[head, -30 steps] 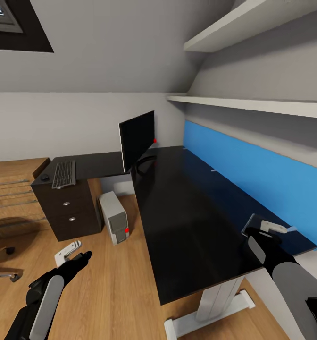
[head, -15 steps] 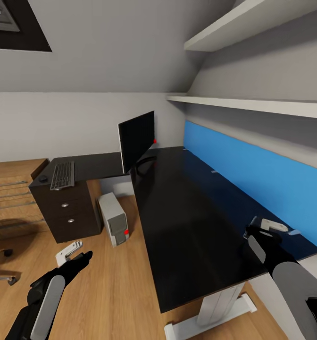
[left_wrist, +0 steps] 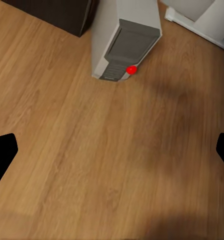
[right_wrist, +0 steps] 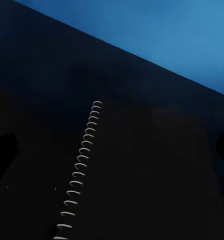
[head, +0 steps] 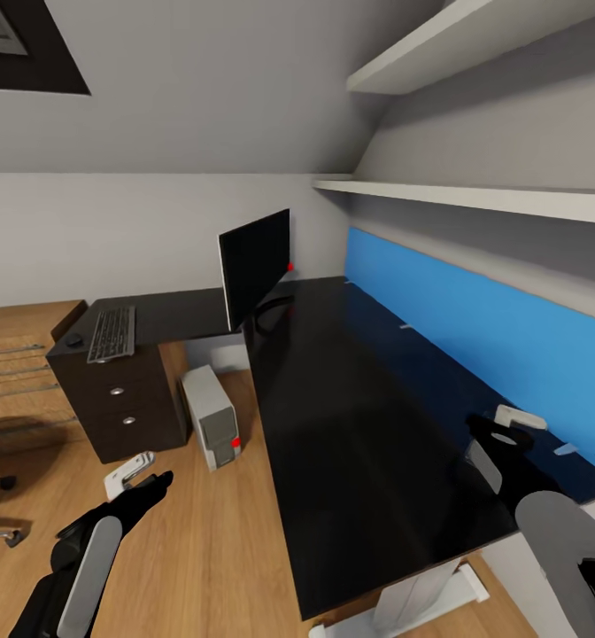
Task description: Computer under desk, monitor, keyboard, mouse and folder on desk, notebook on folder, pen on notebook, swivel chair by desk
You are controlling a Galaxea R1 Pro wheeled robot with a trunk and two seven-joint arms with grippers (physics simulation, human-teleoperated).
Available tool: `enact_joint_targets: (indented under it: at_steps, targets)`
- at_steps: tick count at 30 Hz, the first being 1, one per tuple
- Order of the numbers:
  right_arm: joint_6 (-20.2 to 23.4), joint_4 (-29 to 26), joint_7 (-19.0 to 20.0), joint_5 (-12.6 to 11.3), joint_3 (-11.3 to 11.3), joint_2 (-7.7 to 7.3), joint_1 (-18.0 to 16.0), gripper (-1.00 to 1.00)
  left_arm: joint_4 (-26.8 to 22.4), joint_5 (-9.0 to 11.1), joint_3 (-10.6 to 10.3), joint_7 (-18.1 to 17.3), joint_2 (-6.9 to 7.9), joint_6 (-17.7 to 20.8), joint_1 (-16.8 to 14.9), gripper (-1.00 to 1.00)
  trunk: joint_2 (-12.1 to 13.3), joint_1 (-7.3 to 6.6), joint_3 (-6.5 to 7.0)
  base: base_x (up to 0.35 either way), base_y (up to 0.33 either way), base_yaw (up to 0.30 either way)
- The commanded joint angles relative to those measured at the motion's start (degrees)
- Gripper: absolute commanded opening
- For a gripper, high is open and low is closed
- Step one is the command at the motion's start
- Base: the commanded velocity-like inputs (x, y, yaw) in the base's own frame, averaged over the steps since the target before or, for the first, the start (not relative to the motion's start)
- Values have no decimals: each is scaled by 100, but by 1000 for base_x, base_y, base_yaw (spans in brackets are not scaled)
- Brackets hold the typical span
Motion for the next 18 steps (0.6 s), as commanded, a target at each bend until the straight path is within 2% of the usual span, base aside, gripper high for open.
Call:
enact_joint_targets:
  at_steps: [1,2,6,8,9,12,18]
  targets:
    - [16,-12,-6,-25,5,-21,-2,100,-7,61,5,46,-4,18,-4,100,-3,2,-6,232,0,0]
    - [49,-27,24,-16,12,-156,-20,100,-3,64,-16,47,-6,23,-4,100,-3,2,-6,64,0,0]
    - [197,-28,30,33,14,-225,-87,100,-4,64,-44,47,-7,24,-4,100,-3,2,-6,38,0,0]
    - [358,-20,32,125,15,-273,-263,100,-7,61,-56,47,-7,24,-4,100,-3,2,-6,17,0,0]
    - [398,-11,33,165,15,-286,-341,100,-8,60,-59,47,-7,24,-4,100,-3,2,-6,11,0,0]
    - [530,243,92,498,15,-323,-803,100,-10,57,-71,47,-7,24,-4,100,-3,2,-6,4,0,0]
    - [550,563,343,602,9,-323,-1054,100,-11,46,-70,47,0,24,-4,100,-3,2,-6,1,0,0]
